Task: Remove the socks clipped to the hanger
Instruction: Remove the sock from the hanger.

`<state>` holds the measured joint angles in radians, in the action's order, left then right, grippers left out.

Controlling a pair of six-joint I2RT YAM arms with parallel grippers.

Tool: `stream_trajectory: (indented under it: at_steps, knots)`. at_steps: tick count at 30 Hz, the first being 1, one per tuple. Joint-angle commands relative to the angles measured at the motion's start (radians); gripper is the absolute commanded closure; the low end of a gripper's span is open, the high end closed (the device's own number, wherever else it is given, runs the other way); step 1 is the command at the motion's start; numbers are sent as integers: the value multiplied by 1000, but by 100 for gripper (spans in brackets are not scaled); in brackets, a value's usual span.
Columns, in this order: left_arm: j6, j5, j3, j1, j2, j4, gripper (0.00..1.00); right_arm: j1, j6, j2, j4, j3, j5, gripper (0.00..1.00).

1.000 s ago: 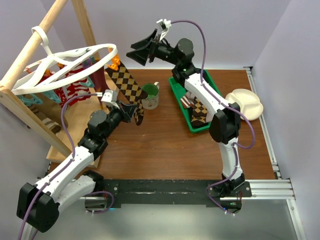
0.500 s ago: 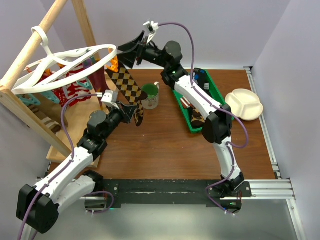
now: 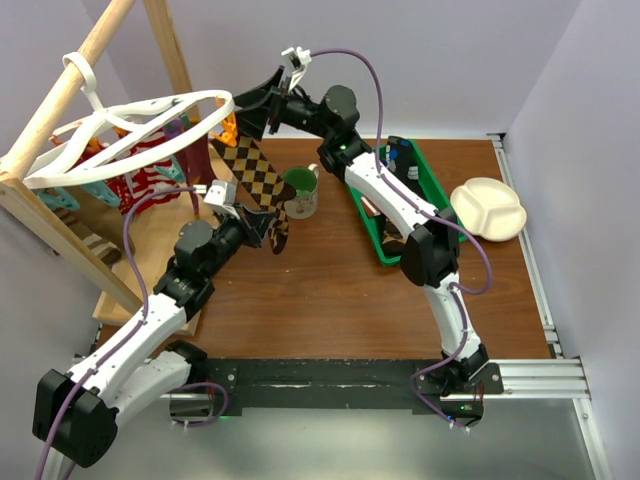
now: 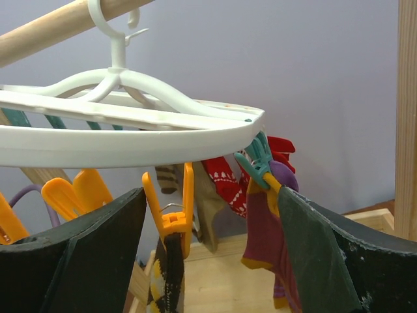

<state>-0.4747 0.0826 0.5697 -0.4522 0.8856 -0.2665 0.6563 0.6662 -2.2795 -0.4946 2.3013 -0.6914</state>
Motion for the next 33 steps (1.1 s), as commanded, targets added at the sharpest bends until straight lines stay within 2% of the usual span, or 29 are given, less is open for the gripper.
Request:
stream_trajectory:
  at_steps: [1,7,12,17,18,20,21,25,28,33]
  knots:
    - [22,35,48,-3,-2,-7,100,14,18,-8,-62,69,-17,14]
    - [22,42,47,-3,1,-7,100,25,35,-28,-68,106,-13,14]
    - [25,42,42,-2,-2,-7,100,29,53,-28,-97,98,-2,23]
    - [25,40,39,-3,-5,-4,100,34,59,-18,-113,83,19,41]
    - [24,37,36,-3,-7,-4,100,32,59,-15,-119,75,24,50]
    - [24,34,32,-3,-13,-4,100,35,59,-9,-117,73,26,58]
    - [24,36,26,-3,-16,-2,100,35,56,-8,-113,72,27,67]
    - [21,31,19,-3,-27,3,100,35,44,6,-111,50,41,90]
    - [21,25,18,-3,-36,13,100,34,39,14,-104,44,49,99]
    - [24,26,18,-5,-46,19,100,35,32,18,-101,38,47,95]
